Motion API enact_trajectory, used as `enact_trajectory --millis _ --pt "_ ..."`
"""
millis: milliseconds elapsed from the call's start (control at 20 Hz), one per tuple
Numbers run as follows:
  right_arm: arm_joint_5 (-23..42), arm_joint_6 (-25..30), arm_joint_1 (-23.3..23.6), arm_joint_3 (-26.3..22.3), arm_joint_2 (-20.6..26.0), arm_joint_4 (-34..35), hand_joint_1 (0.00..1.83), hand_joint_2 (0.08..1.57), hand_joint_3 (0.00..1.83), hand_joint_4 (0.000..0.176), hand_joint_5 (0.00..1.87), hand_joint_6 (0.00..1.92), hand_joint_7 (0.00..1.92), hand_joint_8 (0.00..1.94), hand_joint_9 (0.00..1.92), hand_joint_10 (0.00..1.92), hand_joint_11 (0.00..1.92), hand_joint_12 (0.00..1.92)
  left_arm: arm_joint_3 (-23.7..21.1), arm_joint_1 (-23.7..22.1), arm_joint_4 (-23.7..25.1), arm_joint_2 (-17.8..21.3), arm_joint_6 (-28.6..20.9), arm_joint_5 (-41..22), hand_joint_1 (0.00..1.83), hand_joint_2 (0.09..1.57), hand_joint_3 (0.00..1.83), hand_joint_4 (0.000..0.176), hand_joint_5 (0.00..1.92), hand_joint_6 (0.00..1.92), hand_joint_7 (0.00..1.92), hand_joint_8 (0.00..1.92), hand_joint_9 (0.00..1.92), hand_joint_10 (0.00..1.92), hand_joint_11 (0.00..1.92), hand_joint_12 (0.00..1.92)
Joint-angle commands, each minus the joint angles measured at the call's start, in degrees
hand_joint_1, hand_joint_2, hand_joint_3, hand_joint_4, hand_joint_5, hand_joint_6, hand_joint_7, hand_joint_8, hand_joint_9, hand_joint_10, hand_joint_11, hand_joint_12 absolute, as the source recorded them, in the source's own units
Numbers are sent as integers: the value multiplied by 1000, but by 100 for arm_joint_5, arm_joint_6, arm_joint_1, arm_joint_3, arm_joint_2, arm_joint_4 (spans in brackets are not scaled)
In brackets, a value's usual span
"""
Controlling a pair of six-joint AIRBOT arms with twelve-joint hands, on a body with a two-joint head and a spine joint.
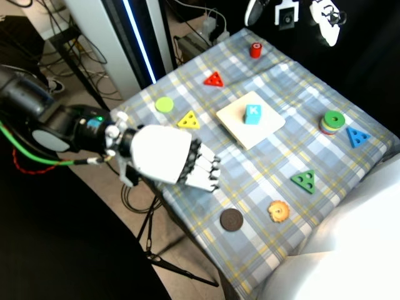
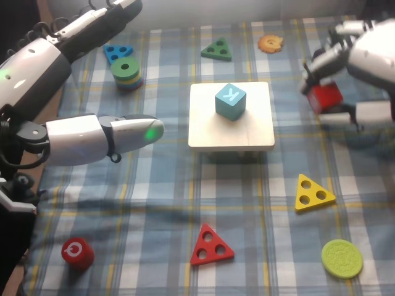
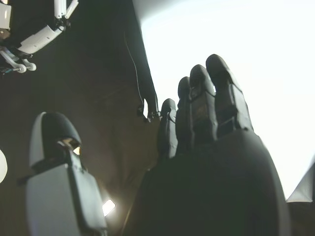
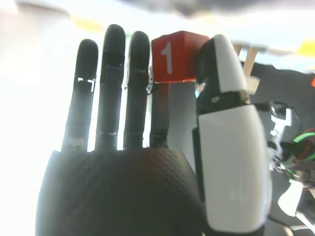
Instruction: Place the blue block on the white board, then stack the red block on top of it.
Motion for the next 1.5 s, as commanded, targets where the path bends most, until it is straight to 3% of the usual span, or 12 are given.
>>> enact_trajectory --millis 0,100,150,250,400,450,550,600,700,750,800,1450 --pt "660 155 180 42 -26 -39 1148 1085 1 0 1043 869 949 9 809 3 248 1121 1 -33 141 4 -47 -710 779 917 0 134 164 2 217 1 207 2 0 564" --pt "667 330 328 93 -85 -240 1148 1086 1 0 1043 870 959 12 810 4 241 1118 4 -33 142 3 -47 -709 774 914 0 135 168 2 218 1 212 3 0 600" --pt "685 510 436 155 -151 -384 1215 1122 12 0 1078 895 816 905 833 9 257 1099 5 -33 142 2 -47 -708 782 909 0 140 170 2 217 0 209 1 0 606" --pt "736 901 605 310 -307 -698 1225 1150 0 0 1036 1015 784 1118 858 15 284 1109 8 -29 142 2 -47 -703 800 903 0 129 181 2 222 1 221 3 0 684" --pt "744 1259 860 470 -522 -1109 1168 1069 0 0 1079 808 928 142 947 48 381 1260 15 -27 145 0 -47 -681 775 903 0 141 173 0 225 2 224 3 0 689" --pt "745 1401 922 523 -593 -1237 1217 1132 0 0 1057 946 809 918 933 38 374 1161 17 -27 145 0 -47 -673 772 904 0 142 176 1 233 3 237 6 0 726" --pt "759 1593 1005 595 -700 -1431 1220 1167 0 0 1012 1050 732 1171 895 18 319 1097 20 -26 150 1 -47 -657 766 902 0 135 175 2 232 1 239 5 0 733" --pt "765 1631 1033 610 -734 -1486 1222 1164 0 0 1021 1038 741 1160 879 9 283 1084 20 -25 156 1 -47 -649 760 900 0 136 175 1 225 0 234 2 0 722" --pt "771 1683 1086 627 -785 -1608 1180 1062 1 0 1098 783 881 283 873 5 277 1071 26 -27 169 1 -47 -637 751 899 0 134 175 1 216 0 230 0 0 719" --pt "770 1690 1098 634 -809 -1645 1227 1115 4 0 1088 897 824 902 879 8 306 1054 28 -28 173 1 -47 -634 753 900 0 133 177 1 212 0 230 0 0 718" --pt "770 1691 1098 643 -834 -1655 1183 1054 3 0 1116 746 897 221 848 5 265 1053 30 -29 179 1 -47 -627 764 904 1 122 181 2 209 0 229 0 0 728" --pt "624 1692 1097 803 -1053 -1730 1173 1073 0 0 1070 820 906 0 732 0 238 814 32 -47 204 0 -48 -573 780 889 0 141 194 1 233 2 247 2 0 766"
